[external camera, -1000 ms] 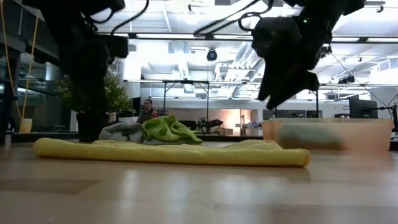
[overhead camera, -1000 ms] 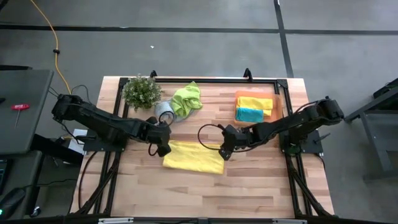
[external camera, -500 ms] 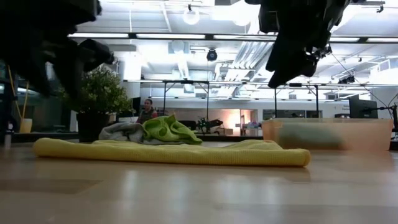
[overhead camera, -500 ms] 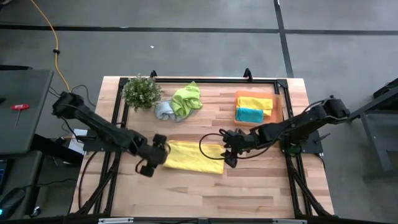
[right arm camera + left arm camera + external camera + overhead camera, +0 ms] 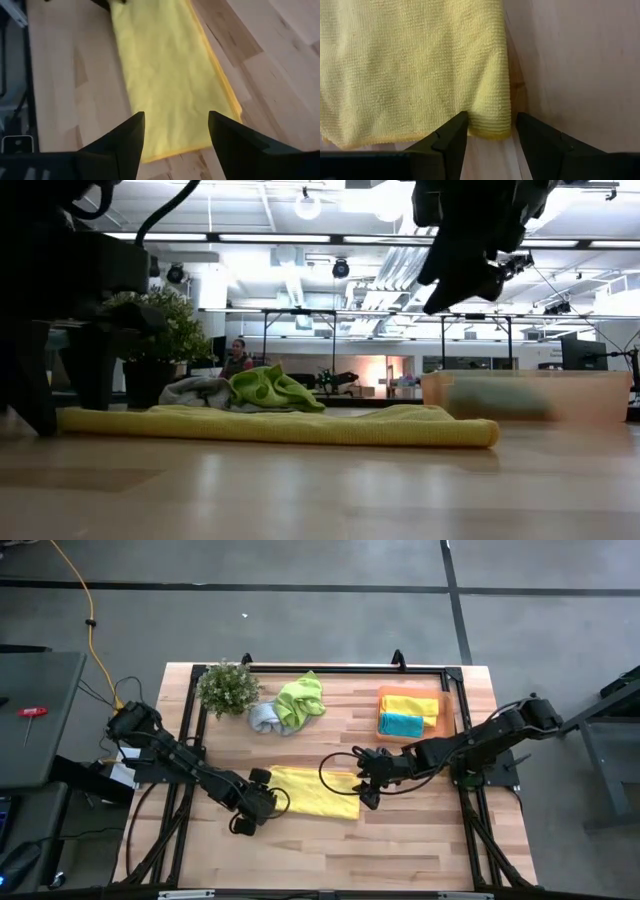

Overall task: Fold microfiber towels
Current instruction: Fold the yellow microfiber cloth

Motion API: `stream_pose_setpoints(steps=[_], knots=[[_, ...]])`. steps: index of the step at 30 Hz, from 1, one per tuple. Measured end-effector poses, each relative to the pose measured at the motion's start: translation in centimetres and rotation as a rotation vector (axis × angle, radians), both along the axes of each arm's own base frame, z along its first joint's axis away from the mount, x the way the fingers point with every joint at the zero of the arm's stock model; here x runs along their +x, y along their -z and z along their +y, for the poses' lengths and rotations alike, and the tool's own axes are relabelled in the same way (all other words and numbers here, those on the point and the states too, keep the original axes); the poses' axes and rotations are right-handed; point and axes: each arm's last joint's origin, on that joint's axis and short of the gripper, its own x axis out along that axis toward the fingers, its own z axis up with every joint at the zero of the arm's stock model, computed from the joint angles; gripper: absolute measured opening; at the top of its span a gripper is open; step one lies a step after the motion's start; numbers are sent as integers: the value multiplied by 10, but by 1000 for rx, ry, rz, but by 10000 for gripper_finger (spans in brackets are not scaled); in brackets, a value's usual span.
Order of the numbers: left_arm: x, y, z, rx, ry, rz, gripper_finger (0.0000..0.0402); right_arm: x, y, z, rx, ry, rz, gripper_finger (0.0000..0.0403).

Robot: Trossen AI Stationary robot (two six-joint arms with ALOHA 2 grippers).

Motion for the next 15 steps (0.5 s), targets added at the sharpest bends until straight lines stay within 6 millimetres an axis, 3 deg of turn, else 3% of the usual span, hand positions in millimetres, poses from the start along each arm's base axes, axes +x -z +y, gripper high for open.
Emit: stream_pose_setpoints(steps=[7, 15], knots=[[-1, -4, -1, -8, 0, -25, 157, 6, 5, 19, -118, -306, -64, 211], [-1, -6, -1, -20, -18, -39, 149, 14, 56, 54, -149, -510, 60, 211]])
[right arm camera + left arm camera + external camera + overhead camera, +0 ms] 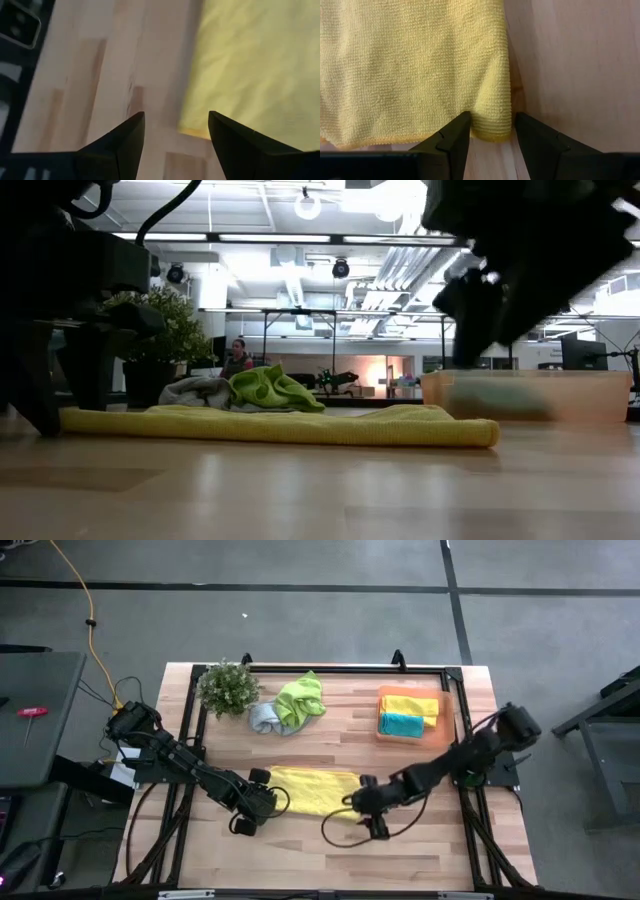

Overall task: Fold microfiber towels
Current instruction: Fold the yellow microfiber cloth

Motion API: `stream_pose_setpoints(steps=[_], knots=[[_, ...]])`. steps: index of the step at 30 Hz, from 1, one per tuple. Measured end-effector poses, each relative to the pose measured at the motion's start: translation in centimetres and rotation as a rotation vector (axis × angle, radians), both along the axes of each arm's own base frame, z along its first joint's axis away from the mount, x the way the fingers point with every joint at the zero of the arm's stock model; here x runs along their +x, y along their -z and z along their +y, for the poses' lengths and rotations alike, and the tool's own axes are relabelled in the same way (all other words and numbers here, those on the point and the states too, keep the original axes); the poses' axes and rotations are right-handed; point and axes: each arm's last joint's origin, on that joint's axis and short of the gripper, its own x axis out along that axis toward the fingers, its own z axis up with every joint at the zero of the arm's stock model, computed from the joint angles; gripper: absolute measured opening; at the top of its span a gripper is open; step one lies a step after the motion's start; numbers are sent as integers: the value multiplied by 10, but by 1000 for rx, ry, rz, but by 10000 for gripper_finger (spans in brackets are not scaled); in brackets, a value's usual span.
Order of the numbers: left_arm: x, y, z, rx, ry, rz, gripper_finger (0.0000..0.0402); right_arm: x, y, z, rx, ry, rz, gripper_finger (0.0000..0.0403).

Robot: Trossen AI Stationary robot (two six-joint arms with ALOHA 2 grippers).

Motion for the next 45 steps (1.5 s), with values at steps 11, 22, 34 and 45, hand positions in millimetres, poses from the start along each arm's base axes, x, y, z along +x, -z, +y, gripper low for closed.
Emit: stream_pose_setpoints(steps=[11, 22, 34, 45], knots=[[1, -1, -1, -23, -42, -13, 149, 19, 39, 20, -94, 118, 57, 209], [-1, -1, -13, -66, -77, -44, 146, 14, 41, 17, -126, 187, 121, 165], [-3, 4, -25, -43, -63, -69, 74, 13, 37, 13, -92, 237, 152, 14], [-5, -3, -24, -191, -88, -12, 8, 15, 9, -3, 65, 189, 153, 2]])
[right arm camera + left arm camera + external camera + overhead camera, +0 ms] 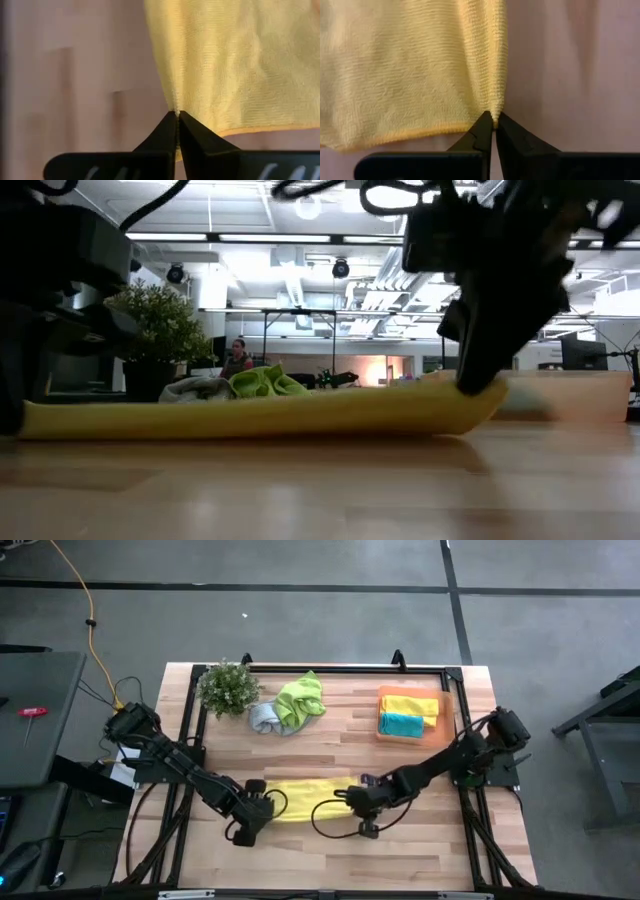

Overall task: Fold microfiber towels
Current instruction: Fold the yellow microfiber cloth

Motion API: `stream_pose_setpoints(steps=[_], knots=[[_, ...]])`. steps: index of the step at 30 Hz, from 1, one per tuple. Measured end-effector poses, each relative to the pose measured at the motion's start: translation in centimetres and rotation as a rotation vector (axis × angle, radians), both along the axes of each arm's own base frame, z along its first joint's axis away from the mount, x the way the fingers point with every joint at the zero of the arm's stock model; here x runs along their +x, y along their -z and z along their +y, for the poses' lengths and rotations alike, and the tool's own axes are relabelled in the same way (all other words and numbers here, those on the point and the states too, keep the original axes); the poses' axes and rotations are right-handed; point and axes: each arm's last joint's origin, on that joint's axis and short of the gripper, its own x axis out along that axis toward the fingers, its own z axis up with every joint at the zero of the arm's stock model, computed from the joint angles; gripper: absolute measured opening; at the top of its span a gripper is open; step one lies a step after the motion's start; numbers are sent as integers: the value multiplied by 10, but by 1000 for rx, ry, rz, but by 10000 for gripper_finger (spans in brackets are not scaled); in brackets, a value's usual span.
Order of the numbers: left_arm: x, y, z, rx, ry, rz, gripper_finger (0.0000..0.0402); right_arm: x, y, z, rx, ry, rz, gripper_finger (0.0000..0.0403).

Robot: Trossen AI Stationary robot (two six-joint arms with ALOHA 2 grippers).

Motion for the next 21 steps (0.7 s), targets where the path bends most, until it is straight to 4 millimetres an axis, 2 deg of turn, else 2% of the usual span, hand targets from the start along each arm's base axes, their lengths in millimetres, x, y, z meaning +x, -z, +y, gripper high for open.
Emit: stream_pose_setpoints(steps=[4, 11, 15, 21], knots=[[-3, -16, 3, -101, -17, -11, 3, 1, -12, -10, 146, -21, 23, 1], [-5, -43, 20, -181, -196, -89, 2, 8, -14, -33, 281, 133, 90, 1], [-4, -45, 30, -139, -282, -101, 2, 11, -13, -46, 292, 223, 94, 0], [-7, -36, 40, -77, -433, -32, 1, 14, -13, -61, 304, 348, 110, 0]])
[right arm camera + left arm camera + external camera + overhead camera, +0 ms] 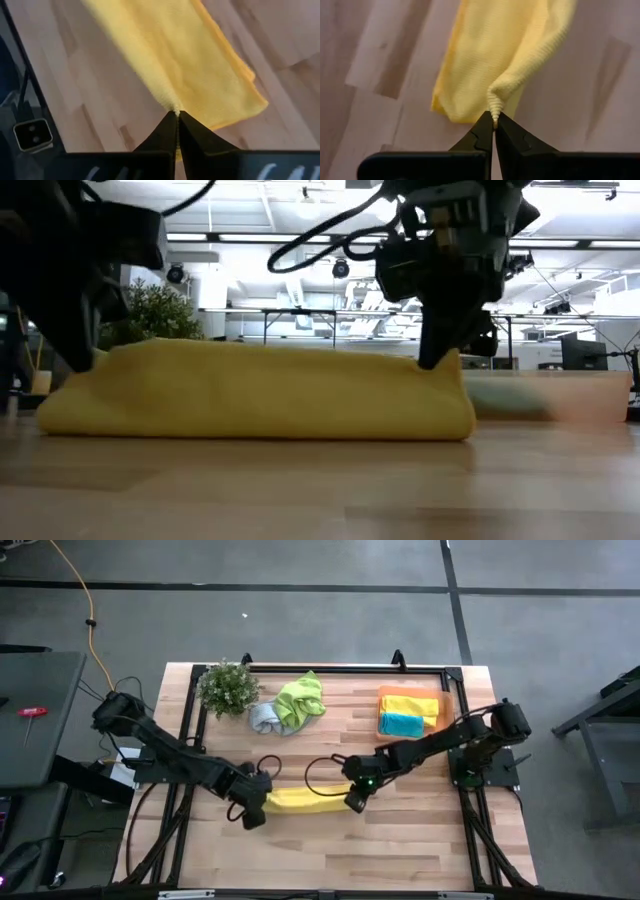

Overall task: Fold microfiber towels
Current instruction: Fold the yellow microfiber cloth

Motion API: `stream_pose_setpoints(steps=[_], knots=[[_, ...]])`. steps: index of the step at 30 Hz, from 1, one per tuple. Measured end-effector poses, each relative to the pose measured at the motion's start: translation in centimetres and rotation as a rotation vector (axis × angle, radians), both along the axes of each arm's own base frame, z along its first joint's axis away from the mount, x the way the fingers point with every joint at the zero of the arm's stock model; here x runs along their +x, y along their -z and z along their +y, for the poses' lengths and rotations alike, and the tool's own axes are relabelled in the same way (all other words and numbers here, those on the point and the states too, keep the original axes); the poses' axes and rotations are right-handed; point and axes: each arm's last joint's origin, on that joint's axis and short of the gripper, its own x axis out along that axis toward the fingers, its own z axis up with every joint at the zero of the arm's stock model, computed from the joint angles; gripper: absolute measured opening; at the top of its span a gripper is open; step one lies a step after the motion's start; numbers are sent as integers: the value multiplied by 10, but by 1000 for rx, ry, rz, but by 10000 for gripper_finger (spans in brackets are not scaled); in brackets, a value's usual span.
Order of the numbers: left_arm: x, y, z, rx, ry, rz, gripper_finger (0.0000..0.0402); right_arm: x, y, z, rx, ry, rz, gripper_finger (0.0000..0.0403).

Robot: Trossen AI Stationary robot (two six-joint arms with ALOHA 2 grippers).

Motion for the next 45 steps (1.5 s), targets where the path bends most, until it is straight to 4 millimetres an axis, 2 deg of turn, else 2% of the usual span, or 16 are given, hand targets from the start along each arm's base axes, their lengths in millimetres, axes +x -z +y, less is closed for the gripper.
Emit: stream_pose_setpoints(steps=[10, 22, 25, 30, 36, 39, 45], knots=[[0, 7, 2, 32, -170, 27, 1, -4, 4, -5, -48, 116, 63, 0], [2, 18, 1, 57, -194, 67, 15, -3, 3, -6, -74, 131, 44, 4], [1, 19, 1, 65, -197, 68, 16, -2, 4, -8, -82, 140, 45, 27], [-1, 19, 4, 135, -230, 68, 19, -2, 4, -16, -116, 201, 52, 104], [-5, 18, 9, 187, -181, 103, 47, -2, -2, -29, -132, 192, 27, 180], [-6, 15, 12, 191, -140, 112, 74, -4, -11, -35, -153, 183, -9, 196], [-9, 6, 23, 215, -86, 126, 129, -13, -31, -44, -225, 177, -63, 200]])
